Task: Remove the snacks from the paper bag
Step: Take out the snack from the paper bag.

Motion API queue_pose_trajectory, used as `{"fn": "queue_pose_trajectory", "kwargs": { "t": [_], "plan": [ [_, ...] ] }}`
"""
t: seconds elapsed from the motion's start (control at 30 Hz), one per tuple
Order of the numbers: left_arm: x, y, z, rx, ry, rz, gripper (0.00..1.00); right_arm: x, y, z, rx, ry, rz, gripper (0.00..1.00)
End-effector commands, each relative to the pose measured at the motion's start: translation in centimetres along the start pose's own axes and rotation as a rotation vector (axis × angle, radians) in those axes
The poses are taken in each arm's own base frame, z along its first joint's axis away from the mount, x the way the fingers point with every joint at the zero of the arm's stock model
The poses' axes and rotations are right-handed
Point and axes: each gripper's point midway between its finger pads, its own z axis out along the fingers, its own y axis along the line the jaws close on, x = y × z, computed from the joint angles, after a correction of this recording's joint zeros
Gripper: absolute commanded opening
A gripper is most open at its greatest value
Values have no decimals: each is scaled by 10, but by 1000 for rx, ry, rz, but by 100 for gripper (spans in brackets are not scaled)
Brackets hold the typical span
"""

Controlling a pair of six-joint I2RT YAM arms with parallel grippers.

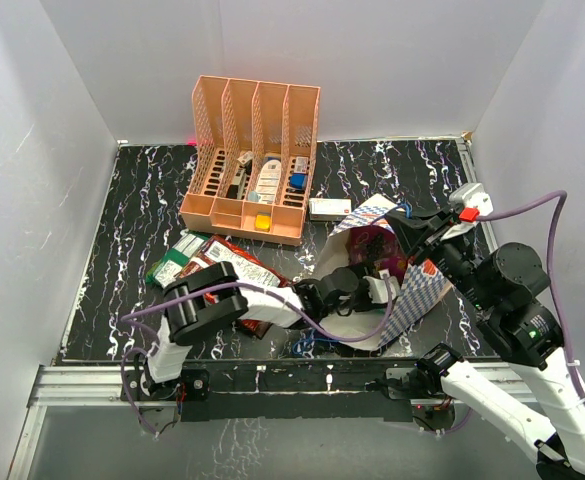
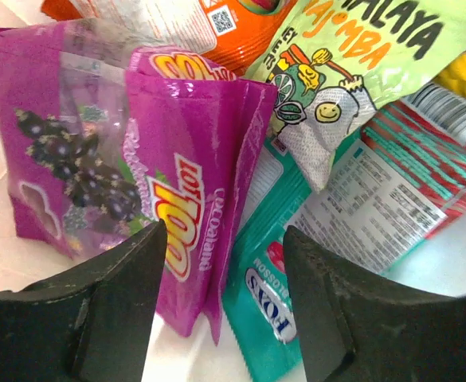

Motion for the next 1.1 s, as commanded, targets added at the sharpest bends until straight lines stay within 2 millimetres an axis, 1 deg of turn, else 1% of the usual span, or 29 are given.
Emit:
{"fn": "queue_pose_trajectory", "kwargs": {
  "t": [0.0,0.03,0.1,0.17,0.23,0.27,0.33,0.4,0.5,0.53,0.6,0.67,0.83,1.0,1.07],
  "plan": [
    [-23,16,22,-78,-69,73,61,-50,6,-11,-23,-145,-2,7],
    [-19,20,27,-89,-59,81,62,-51,5,-12,-21,-149,-1,7],
    [-14,35,36,-145,-42,91,62,-55,6,-15,-21,-158,-1,7],
    [-6,52,45,-201,0,117,58,-58,6,-17,-22,-166,0,7],
    [1,65,49,-258,51,148,48,-60,6,-19,-19,-168,2,7],
    [1,69,48,-276,63,161,39,-60,6,-20,-19,-167,2,7],
    [-4,70,41,-274,67,161,29,-59,5,-22,-15,-166,2,7],
    [-14,68,29,-252,56,123,20,-56,4,-23,-8,-161,2,7],
    [-32,64,7,-214,23,49,12,-51,3,-23,-2,-156,4,7],
    [-41,65,-2,-201,9,22,8,-50,3,-23,-2,-156,5,7],
    [-50,60,-15,-156,11,-28,0,-47,2,-22,-1,-152,8,7],
    [-58,53,-29,-105,14,-75,0,-46,3,-22,-4,-151,8,7],
    [-85,39,-70,-3,-7,-240,0,-45,2,-23,-1,-160,0,7],
    [-117,30,-119,111,-37,-384,0,-43,-1,-21,11,-152,-24,7],
    [-131,32,-139,132,-68,-416,0,-42,-2,-19,17,-146,-29,7]
  ]
}}
